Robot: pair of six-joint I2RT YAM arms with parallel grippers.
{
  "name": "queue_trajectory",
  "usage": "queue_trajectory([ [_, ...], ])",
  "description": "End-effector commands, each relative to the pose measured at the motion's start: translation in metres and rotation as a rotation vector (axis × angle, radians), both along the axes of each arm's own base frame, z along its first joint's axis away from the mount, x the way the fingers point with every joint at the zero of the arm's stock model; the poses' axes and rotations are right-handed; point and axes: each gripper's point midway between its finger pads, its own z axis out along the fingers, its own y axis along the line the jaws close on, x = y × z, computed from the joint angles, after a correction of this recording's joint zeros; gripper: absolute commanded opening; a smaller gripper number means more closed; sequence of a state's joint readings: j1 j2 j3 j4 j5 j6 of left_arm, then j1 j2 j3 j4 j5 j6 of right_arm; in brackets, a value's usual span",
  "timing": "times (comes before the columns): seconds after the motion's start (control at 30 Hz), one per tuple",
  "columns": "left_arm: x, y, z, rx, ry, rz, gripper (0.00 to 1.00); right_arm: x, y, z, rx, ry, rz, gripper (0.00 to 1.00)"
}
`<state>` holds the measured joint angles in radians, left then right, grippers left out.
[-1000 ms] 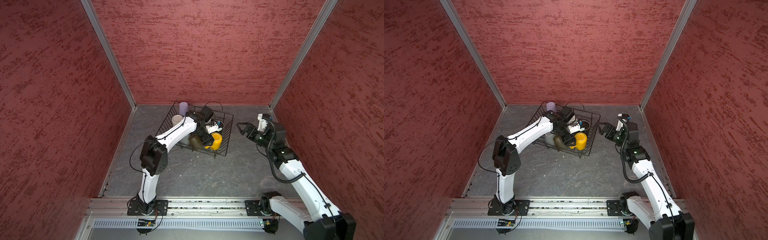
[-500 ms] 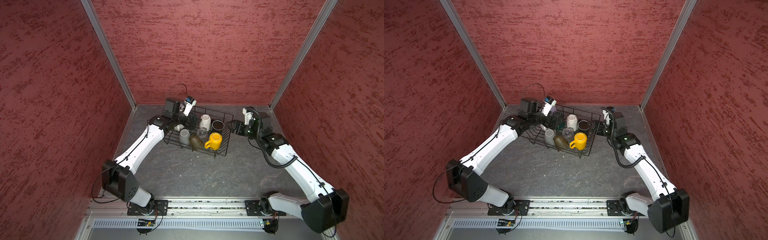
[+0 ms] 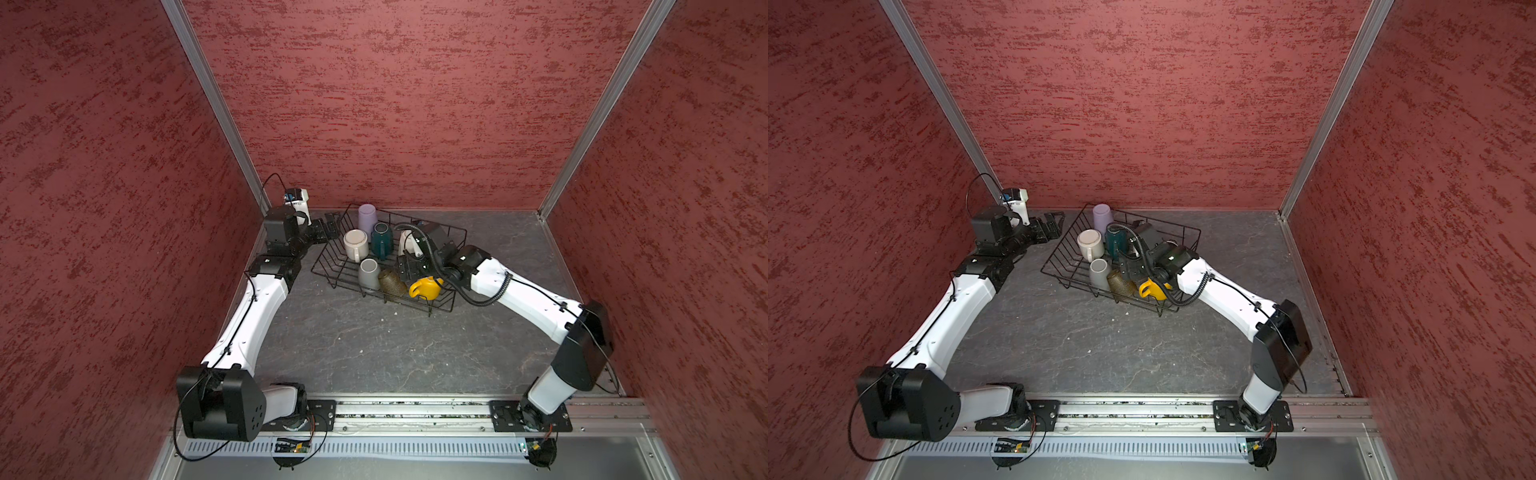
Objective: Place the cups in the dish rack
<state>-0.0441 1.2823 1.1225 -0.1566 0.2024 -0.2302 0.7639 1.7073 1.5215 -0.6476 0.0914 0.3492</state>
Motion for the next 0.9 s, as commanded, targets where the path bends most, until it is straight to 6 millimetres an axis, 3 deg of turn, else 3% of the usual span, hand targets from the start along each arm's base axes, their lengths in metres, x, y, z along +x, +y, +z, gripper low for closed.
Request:
queue_trajectory([
  [0.0,-0.001,0.006,0.011,-0.044,-0.039,0.020,1.00,0.003,-0.006,-0.001,-0.100,-0.020,-0.033,0.90],
  [0.3,-0.003,0.019,0.005,-0.092,-0.043,0.037,1.00,0.007,0.013,-0.024,-0.190,0.017,-0.020,0.89],
  [0.53,-0.004,0.021,0.002,-0.108,-0.037,0.032,1.00,0.000,0.006,-0.041,-0.246,0.056,-0.034,0.85],
  [0.87,-0.005,0.019,0.002,-0.117,-0.038,0.017,1.00,-0.013,-0.006,-0.036,-0.213,0.068,-0.058,0.84],
])
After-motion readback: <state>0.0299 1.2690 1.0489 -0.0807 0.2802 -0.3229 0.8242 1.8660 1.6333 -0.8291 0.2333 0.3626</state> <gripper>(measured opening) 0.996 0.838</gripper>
